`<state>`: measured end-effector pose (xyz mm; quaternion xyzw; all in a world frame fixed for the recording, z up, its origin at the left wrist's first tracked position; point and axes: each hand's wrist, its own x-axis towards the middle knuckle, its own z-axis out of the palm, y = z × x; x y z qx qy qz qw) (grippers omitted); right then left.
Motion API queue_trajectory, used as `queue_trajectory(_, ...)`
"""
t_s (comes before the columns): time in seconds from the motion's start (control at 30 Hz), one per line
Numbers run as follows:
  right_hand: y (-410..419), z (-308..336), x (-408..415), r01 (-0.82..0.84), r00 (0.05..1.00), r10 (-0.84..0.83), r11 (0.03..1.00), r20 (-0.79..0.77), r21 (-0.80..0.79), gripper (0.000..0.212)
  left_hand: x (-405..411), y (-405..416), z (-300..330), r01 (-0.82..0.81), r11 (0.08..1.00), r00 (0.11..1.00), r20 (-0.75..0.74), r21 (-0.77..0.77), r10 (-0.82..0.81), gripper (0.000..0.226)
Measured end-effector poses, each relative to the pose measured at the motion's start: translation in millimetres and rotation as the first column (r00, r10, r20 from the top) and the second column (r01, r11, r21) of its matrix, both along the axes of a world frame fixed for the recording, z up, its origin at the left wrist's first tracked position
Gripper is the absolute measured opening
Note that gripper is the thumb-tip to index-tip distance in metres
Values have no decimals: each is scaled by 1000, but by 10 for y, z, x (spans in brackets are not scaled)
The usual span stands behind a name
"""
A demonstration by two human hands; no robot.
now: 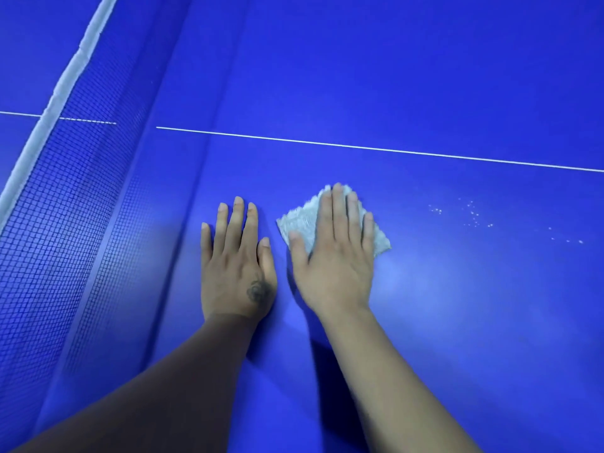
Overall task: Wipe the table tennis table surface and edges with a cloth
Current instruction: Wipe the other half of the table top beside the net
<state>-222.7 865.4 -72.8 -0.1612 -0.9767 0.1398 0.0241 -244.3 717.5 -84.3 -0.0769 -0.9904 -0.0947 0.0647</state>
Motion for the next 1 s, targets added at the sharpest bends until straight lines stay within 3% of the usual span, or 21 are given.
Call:
queue_trajectory(0.2, 460, -44, 345, 98, 995, -98, 994, 12, 57, 69, -6, 3, 13, -1, 1000, 1000, 13, 6, 1, 62)
queue_trajectory(0.43, 555, -30, -654, 289, 954, -287, 957, 82, -16, 81, -2, 3, 13, 0, 1000, 1000, -25, 27, 1, 59)
queue_trajectory(0.6, 139, 2, -1155, 127, 989, -124, 991, 77, -31, 85, -3, -10, 0, 10, 1000, 1000, -22, -8, -11, 58)
queue_trajectory(0.77, -237, -35, -719, -83, 996, 83, 996, -14, -13, 81, 6, -17, -5, 20, 1000, 1000, 4, -7, -20, 61)
queue_trajectory(1.0, 380, -35, 98, -10, 1000, 10, 998, 8, 61, 79, -1, -10, 4, 12, 1000, 1000, 10, -15, -12, 61)
